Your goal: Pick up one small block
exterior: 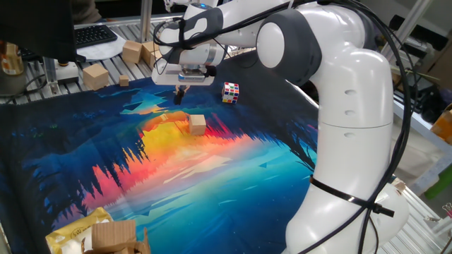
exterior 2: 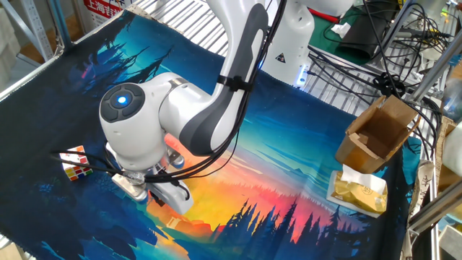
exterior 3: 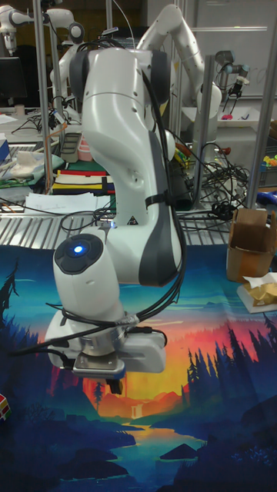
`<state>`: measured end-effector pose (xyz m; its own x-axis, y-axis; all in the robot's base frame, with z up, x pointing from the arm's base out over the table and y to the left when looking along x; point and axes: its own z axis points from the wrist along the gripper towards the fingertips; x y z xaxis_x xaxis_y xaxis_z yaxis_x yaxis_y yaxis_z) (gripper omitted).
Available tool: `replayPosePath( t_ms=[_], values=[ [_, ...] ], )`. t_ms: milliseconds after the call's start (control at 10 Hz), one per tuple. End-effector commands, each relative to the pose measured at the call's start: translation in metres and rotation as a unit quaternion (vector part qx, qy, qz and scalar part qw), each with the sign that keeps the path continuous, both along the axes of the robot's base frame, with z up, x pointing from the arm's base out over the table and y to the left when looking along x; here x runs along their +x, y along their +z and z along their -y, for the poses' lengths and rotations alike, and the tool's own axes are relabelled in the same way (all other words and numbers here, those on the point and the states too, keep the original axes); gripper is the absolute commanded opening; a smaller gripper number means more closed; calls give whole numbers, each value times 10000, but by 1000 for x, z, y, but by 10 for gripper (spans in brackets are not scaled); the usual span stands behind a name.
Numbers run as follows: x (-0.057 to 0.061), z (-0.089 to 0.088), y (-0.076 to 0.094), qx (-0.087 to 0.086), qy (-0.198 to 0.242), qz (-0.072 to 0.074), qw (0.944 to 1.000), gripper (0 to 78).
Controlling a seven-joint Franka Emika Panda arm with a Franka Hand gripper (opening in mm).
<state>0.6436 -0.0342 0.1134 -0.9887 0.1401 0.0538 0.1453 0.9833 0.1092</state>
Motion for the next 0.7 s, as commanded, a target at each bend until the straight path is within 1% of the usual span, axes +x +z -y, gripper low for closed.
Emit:
replayPosePath(
  t_ms=[100,400,700],
  values=[
    [1,0,1,18,-21,-18,10000,0],
    [1,0,1,-8,-111,-29,9999,0],
    [1,0,1,12,-99,-53,9999,0]
  ],
)
